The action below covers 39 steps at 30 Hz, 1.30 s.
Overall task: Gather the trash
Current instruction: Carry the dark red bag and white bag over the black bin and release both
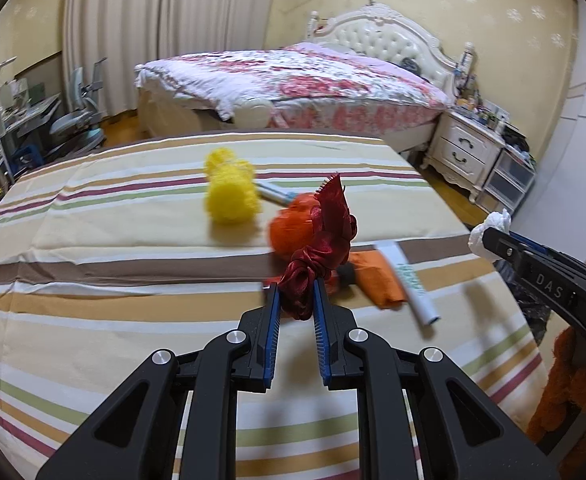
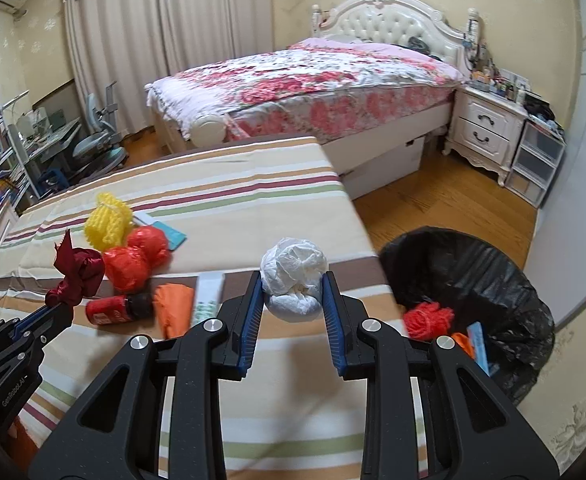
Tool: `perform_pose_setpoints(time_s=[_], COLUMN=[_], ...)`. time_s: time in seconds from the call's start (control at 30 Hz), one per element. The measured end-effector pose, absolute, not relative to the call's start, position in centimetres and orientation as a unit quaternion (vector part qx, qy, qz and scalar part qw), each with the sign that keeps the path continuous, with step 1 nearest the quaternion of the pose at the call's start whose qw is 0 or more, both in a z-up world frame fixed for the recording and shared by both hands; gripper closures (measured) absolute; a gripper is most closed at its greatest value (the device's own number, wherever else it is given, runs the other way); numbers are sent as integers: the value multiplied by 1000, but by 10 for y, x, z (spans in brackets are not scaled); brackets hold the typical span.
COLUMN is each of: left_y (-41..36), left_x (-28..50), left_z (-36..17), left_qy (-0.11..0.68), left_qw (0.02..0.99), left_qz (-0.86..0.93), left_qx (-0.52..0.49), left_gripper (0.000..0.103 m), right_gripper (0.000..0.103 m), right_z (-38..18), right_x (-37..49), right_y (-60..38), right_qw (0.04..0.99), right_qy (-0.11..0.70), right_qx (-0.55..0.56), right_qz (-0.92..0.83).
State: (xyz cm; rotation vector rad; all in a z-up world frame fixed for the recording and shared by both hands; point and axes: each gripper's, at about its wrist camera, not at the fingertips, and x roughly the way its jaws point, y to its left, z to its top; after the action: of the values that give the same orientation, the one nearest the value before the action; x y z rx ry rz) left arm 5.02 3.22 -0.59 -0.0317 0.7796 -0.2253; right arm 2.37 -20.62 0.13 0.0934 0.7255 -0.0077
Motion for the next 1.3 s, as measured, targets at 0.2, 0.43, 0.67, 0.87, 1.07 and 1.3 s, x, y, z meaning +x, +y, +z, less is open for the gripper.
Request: perform_pose_setpoints(time_s=[0.2,0.43,0.67,0.87,1.07,1.3], left_y=[-14,-69,-113,-149,-179,-201], left_x=[52,56,65,73,85,96], left_z=[-2,-6,-10,-12,-18,-26], left_qy=[373,374,375,374,375,380], left_qw=[915,907,900,895,891,888], left_qz=[-151,-191,-217,-235,-242,-241], left_qx=[1,22,43,60,78,94], left_gripper=[86,86,86,86,86,86], right_gripper=[74,74,74,74,74,74], right_z=[0,-5,-13,-20,-28,-33], right_x=[12,4,2,4,11,17], right_y=[-245,-287,-323,-345,-365,-381], right_qw=[934,930,925,921,914,910], right_qy=[351,348,348,348,351,351], right_qx=[61,79,97,107,120,126], right_qz=[-41,-83,-116,-140,-163,-183])
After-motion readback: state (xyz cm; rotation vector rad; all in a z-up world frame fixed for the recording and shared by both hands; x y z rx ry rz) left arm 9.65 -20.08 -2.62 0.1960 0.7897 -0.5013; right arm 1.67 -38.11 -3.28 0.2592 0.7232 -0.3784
